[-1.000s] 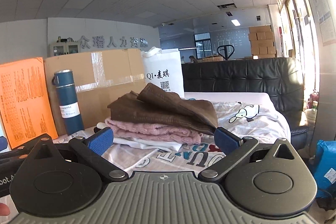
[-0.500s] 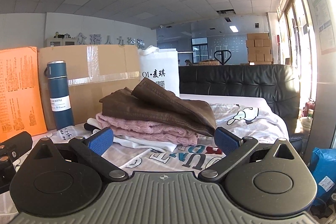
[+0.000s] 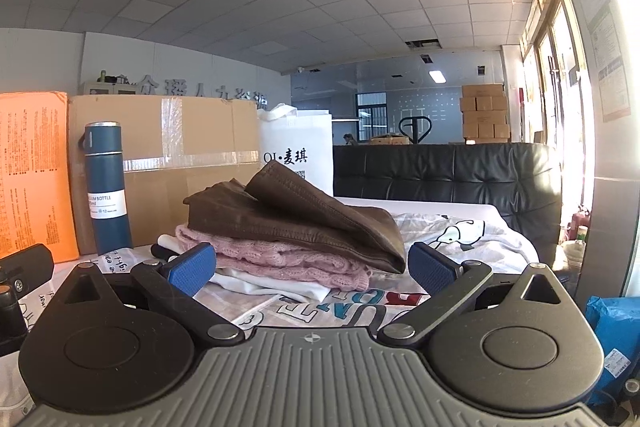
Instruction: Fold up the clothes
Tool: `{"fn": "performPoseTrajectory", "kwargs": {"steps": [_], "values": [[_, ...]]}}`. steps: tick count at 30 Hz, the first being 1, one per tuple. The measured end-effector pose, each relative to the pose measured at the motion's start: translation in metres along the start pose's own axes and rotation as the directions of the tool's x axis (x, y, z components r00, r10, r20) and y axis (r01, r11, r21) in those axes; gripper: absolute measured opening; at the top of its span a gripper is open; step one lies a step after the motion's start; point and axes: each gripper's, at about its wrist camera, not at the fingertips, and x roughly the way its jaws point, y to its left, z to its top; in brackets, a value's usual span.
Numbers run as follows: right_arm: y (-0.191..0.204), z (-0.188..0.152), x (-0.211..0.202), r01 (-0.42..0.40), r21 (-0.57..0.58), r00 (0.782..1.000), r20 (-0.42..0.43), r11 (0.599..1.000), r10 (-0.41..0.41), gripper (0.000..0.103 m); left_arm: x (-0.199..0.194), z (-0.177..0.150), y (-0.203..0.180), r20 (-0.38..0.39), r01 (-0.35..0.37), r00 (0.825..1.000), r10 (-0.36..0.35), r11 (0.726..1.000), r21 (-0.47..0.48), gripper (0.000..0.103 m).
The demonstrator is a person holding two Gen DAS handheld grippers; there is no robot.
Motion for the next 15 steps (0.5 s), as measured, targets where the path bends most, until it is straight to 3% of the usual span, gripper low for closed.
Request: {"fn": "performPoseTrajectory", "kwargs": {"steps": [6,15], "values": [[0.009,-0.001,-0.003,0.010,-0.050,0.999,0.035,0.999,-0.008,0.103,-0.001,0.000,-0.002,0.018,-0.033,0.999,0.033,0.999,0.025,0.103],[0.006,-0.002,0.007,-0.040,-0.035,0.999,-0.013,0.999,0.040,0.103,0.000,0.000,-0.006,0.010,-0.026,1.000,0.026,0.998,0.051,0.103]]}}
